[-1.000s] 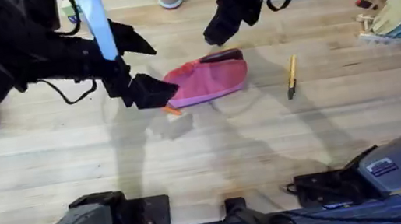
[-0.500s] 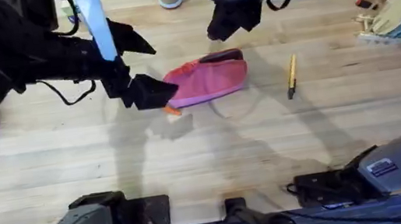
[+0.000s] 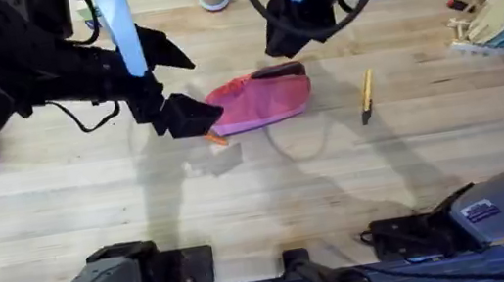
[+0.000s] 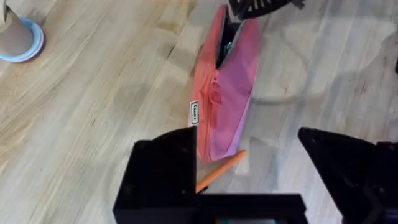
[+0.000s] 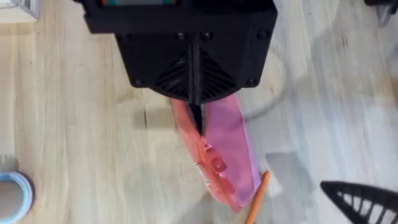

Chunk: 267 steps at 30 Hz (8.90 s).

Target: Unzip the bag, pick up the pens from the table one at a time and place them inside, then zip the bag closed.

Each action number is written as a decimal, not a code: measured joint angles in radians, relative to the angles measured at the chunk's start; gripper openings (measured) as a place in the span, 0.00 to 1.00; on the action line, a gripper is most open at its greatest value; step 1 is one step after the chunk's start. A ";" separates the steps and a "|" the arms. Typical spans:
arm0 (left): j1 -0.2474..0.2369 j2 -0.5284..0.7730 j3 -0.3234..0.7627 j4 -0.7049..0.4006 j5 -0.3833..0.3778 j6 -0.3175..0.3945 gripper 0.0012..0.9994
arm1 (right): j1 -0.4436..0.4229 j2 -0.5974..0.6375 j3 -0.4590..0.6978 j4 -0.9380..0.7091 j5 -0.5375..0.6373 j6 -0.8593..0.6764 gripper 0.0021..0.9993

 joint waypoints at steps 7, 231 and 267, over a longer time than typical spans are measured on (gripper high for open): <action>0.000 0.000 0.000 0.000 -0.001 0.000 0.99 | 0.023 0.014 0.000 -0.024 0.000 -0.059 0.03; 0.000 -0.002 0.000 0.051 -0.005 0.000 0.99 | -0.488 -0.192 -0.492 0.254 0.307 0.899 1.00; 0.000 -0.002 0.000 0.051 -0.005 0.000 0.99 | -0.531 0.040 -0.495 0.337 0.310 0.999 1.00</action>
